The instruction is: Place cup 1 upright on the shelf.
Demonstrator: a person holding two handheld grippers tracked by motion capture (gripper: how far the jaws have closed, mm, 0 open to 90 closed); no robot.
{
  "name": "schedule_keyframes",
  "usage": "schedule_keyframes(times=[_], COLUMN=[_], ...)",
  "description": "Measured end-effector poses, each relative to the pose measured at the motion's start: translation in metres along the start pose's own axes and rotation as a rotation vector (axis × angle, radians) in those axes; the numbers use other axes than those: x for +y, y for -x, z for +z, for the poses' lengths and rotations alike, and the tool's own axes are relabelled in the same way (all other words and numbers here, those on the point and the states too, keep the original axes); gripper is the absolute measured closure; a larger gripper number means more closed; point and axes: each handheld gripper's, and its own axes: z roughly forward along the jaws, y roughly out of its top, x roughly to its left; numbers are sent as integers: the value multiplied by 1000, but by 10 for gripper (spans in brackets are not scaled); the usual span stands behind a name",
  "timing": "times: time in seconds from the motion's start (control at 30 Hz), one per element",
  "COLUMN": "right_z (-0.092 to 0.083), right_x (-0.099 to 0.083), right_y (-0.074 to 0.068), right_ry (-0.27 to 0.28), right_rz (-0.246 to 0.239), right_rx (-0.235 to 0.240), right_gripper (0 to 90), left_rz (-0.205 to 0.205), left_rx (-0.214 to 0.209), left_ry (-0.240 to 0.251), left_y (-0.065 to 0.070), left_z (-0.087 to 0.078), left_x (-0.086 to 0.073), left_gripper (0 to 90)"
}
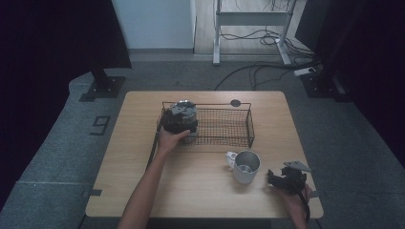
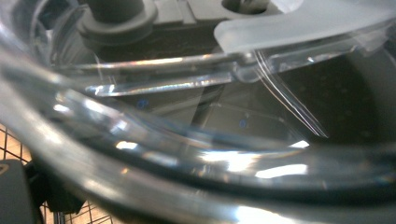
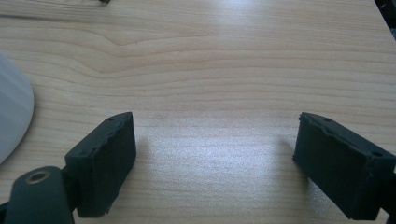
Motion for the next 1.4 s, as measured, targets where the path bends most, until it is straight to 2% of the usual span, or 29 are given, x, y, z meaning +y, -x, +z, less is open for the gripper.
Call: schedule_keyframes(times=[0.13, 0.2, 0.33, 0.47, 0.6, 0.7, 1.03, 1.33, 1.4], right_z=[0, 0, 0, 0, 0, 0, -1, -1, -1], right_x=[0, 0, 0, 0, 0, 0, -1, -1, -1], right_y=[0, 0, 0, 0, 0, 0, 0, 0, 0], right_ry=[0, 0, -1, 0, 1, 1, 1, -1, -1], right_rz=[0, 0, 3, 2, 2, 2, 2, 1, 0], right_rx=[0, 0, 0, -1, -2, -2, -2, 1, 2], right_gripper=[123, 124, 124, 125, 127, 128, 131, 132, 132], left_rz=[-21, -36, -26, -37, -16, 11, -16, -3, 18], left_rx=[0, -20, -30, -33, -39, -21, -26, -47, -46], left_ry=[-3, 16, 51, 39, 36, 30, 60, 82, 84], left_y=[0, -1, -1, -4, -2, 0, -4, 0, 1], left_z=[-1, -5, -15, -21, -27, -30, -46, -67, -75], left_x=[1, 2, 7, 7, 6, 4, -2, -15, -18], left_gripper=[32, 7, 0, 0, 0, 0, 0, 0, 0])
